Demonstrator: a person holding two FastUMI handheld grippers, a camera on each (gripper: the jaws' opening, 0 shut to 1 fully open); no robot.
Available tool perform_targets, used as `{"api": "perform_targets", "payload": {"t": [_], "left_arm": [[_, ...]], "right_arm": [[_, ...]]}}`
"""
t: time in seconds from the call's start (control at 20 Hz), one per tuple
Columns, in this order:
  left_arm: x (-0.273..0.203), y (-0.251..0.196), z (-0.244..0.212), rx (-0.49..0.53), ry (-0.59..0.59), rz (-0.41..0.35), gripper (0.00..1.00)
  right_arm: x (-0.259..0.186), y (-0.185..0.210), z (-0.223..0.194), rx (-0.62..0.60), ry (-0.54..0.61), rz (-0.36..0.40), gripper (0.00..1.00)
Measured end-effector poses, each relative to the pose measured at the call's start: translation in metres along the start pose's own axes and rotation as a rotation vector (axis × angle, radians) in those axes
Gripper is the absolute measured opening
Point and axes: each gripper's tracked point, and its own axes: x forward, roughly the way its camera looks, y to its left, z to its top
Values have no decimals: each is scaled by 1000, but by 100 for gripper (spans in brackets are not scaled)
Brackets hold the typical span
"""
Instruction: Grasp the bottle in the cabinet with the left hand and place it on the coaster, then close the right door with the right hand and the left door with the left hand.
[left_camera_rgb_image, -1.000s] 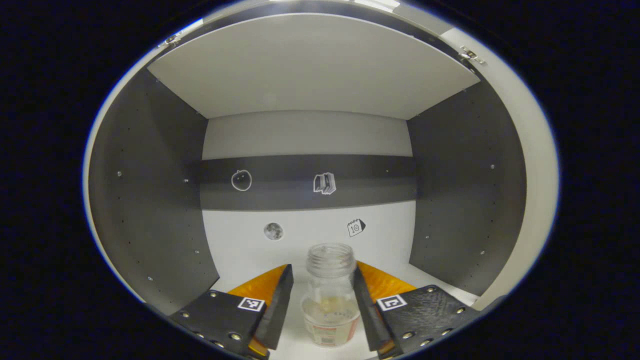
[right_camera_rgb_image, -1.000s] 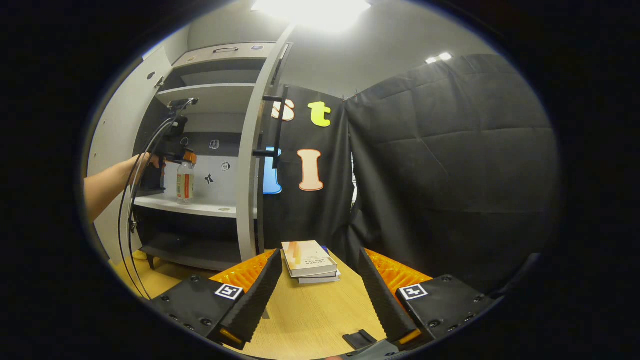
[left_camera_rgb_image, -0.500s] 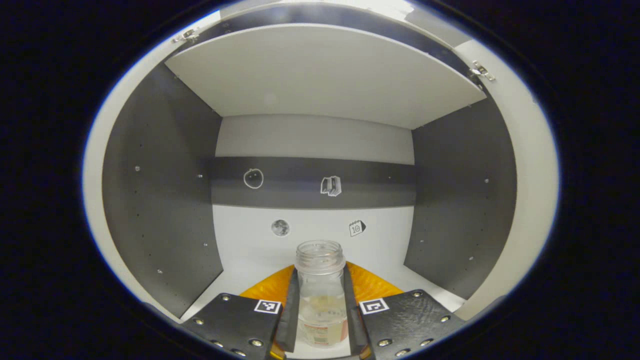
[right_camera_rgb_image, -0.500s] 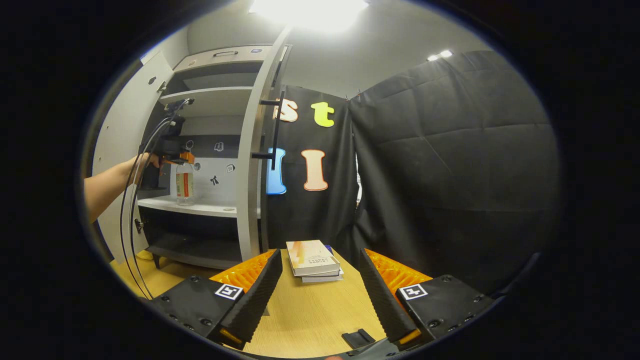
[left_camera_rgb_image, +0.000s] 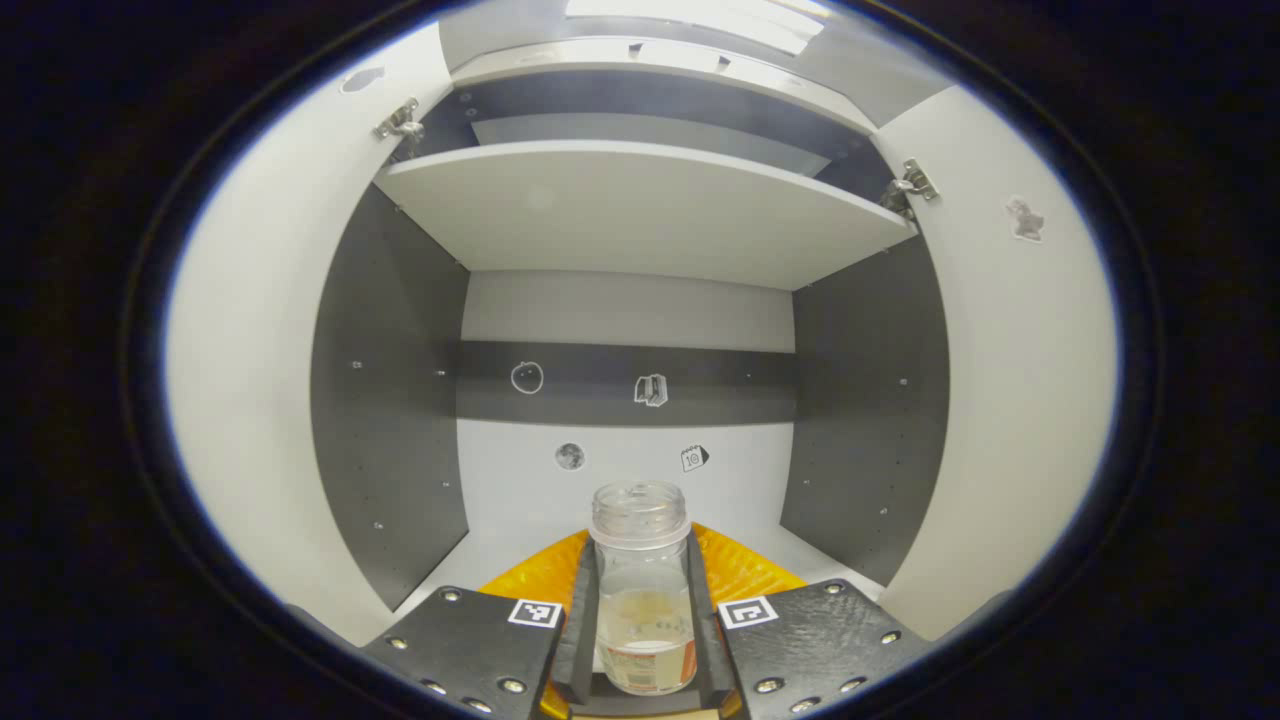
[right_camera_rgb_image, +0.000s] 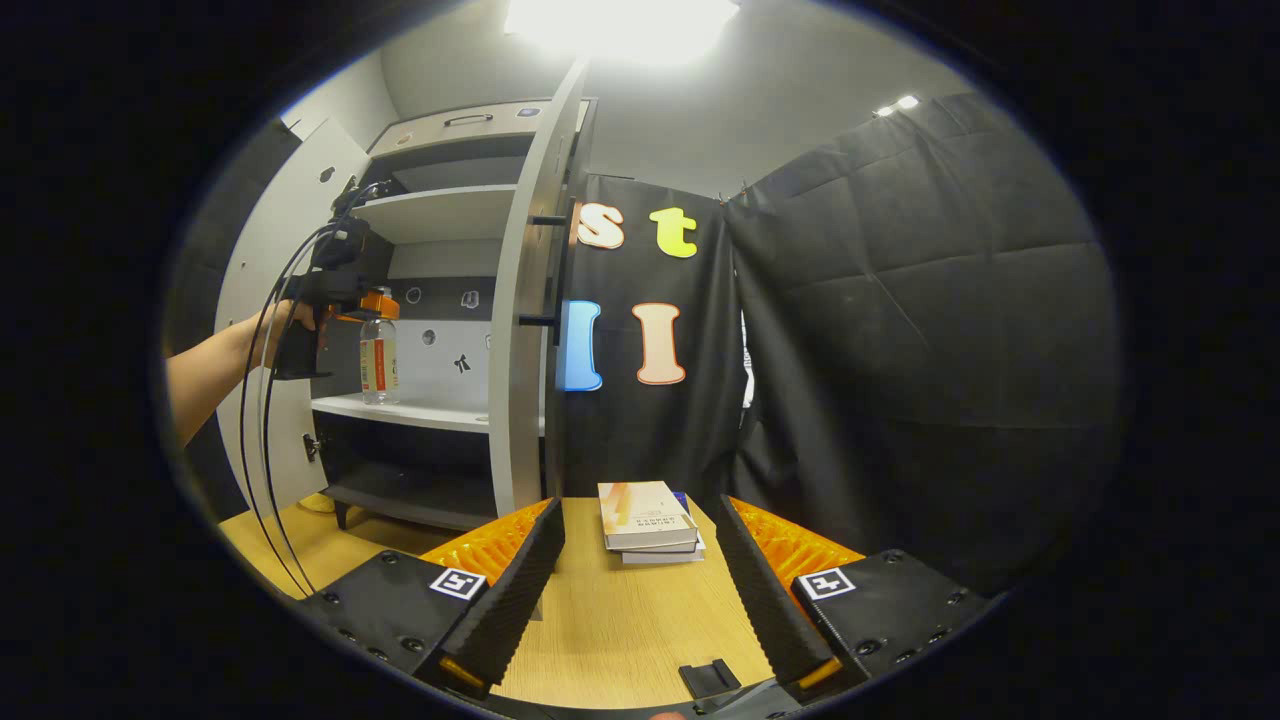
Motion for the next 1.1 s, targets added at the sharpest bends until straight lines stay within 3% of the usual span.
{"api": "perform_targets", "payload": {"t": [0.5,1.1], "left_arm": [[-77,-5,-15,35,-10,36,41],[-139,-29,-76,17,15,47,42]], "right_arm": [[-18,-1,-3,-3,-7,124,97],[-32,-14,-10,9,-30,179,98]]}}
